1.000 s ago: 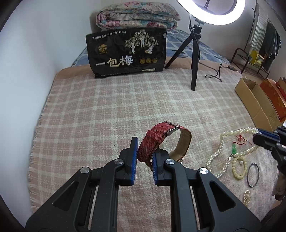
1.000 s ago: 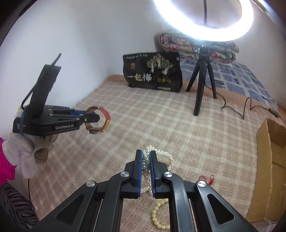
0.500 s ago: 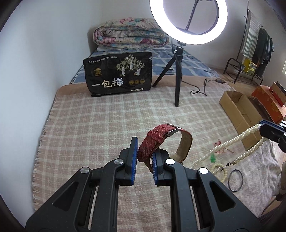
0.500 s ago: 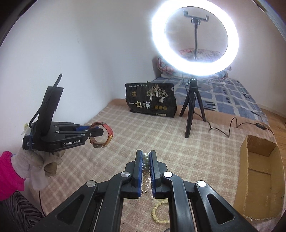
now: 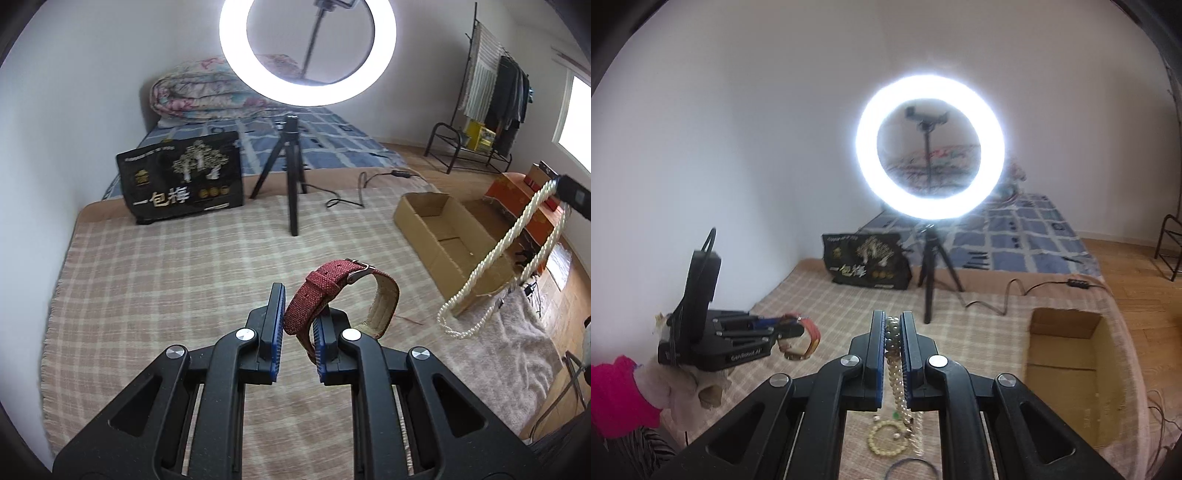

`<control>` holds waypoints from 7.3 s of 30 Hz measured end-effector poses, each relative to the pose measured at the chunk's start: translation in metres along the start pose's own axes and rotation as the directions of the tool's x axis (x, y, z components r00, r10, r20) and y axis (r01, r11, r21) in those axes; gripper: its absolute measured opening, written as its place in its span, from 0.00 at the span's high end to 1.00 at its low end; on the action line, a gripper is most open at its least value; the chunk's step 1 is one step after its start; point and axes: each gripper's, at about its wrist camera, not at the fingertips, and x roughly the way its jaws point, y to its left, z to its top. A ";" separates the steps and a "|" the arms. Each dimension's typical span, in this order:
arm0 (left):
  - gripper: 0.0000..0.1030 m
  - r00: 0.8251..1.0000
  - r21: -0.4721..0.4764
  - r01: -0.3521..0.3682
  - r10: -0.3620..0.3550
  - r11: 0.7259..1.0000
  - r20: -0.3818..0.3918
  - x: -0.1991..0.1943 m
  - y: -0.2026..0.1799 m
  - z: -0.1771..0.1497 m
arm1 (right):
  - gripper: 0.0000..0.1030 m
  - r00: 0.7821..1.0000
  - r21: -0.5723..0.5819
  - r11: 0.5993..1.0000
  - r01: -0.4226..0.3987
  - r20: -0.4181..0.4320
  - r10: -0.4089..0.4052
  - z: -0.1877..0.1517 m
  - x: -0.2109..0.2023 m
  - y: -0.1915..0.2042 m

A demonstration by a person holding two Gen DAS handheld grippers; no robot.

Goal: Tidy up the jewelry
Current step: 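Carry red watch with left tool while right tool carries necklace to box, then open left tool over box dropping watch while right tool releases necklace, then move left tool toward bead bracelet while right tool approaches blue bangle, then close left tool on yellow bead bracelet while right tool grasps blue bangle, then carry bracelet with left tool while right tool carries bangle to box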

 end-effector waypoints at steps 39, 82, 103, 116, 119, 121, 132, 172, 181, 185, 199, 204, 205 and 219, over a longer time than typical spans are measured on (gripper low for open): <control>0.88 0.981 0.171 0.144 -0.118 0.975 -0.151 0.196 -0.238 0.104 | 0.95 0.967 0.183 0.951 0.248 -0.108 -0.231 -0.040 -0.021 -0.195; 0.16 0.999 0.222 0.030 -0.039 0.975 0.035 0.072 -0.181 0.120 | 0.00 0.951 0.133 0.944 0.303 -0.102 -0.291 -0.039 -0.027 -0.149; 0.16 0.996 0.087 -0.071 0.066 0.994 0.060 -0.036 -0.064 0.014 | 0.00 0.989 -0.032 0.990 0.137 -0.055 -0.138 -0.063 -0.034 -0.043; 0.19 0.996 -0.002 -0.014 0.014 1.000 -0.083 0.006 -0.035 -0.035 | 0.15 0.960 -0.114 0.988 0.104 -0.247 -0.130 -0.101 0.007 -0.030; 0.35 0.986 -0.057 0.019 -0.028 0.998 -0.166 0.030 -0.034 -0.044 | 0.23 0.935 -0.122 0.988 0.096 -0.329 -0.132 -0.115 0.023 -0.031; 0.47 0.972 -0.092 0.031 -0.051 0.995 -0.229 0.048 -0.033 -0.052 | 0.28 0.912 -0.121 0.989 0.089 -0.389 -0.129 -0.124 0.034 -0.032; 0.61 0.903 -0.199 0.045 -0.125 0.979 -0.410 0.105 -0.044 -0.077 | 0.44 0.845 -0.122 0.992 0.034 -0.526 -0.094 -0.150 0.067 -0.032; 0.95 0.919 -0.139 0.001 -0.056 0.990 -0.389 0.135 -0.068 -0.083 | 0.65 0.764 -0.165 0.983 0.075 -0.624 -0.163 -0.189 0.118 -0.030; 0.95 0.935 -0.156 0.061 -0.111 0.986 -0.338 0.113 -0.072 -0.073 | 0.98 0.786 -0.129 0.990 0.063 -0.604 -0.129 -0.183 0.113 -0.030; 0.95 0.940 -0.158 0.088 -0.134 0.984 -0.314 0.103 -0.075 -0.068 | 0.99 0.804 -0.122 0.991 0.057 -0.582 -0.118 -0.177 0.109 -0.027; 0.95 0.959 -0.193 0.137 -0.179 0.972 -0.219 0.070 -0.071 -0.040 | 0.99 0.887 -0.146 0.987 0.063 -0.446 -0.123 -0.130 0.076 -0.016; 0.95 0.961 -0.193 0.143 -0.182 0.971 -0.207 0.065 -0.073 -0.037 | 0.99 0.905 -0.138 0.988 0.073 -0.407 -0.124 -0.119 0.063 -0.019; 0.95 0.962 -0.188 0.144 -0.182 0.971 -0.204 0.064 -0.074 -0.037 | 0.99 0.908 -0.136 0.988 0.075 -0.400 -0.124 -0.116 0.061 -0.020; 0.95 0.955 -0.139 0.236 -0.256 0.962 -0.147 0.041 -0.110 -0.020 | 0.99 0.954 -0.068 0.984 0.164 -0.244 -0.176 -0.061 0.014 -0.058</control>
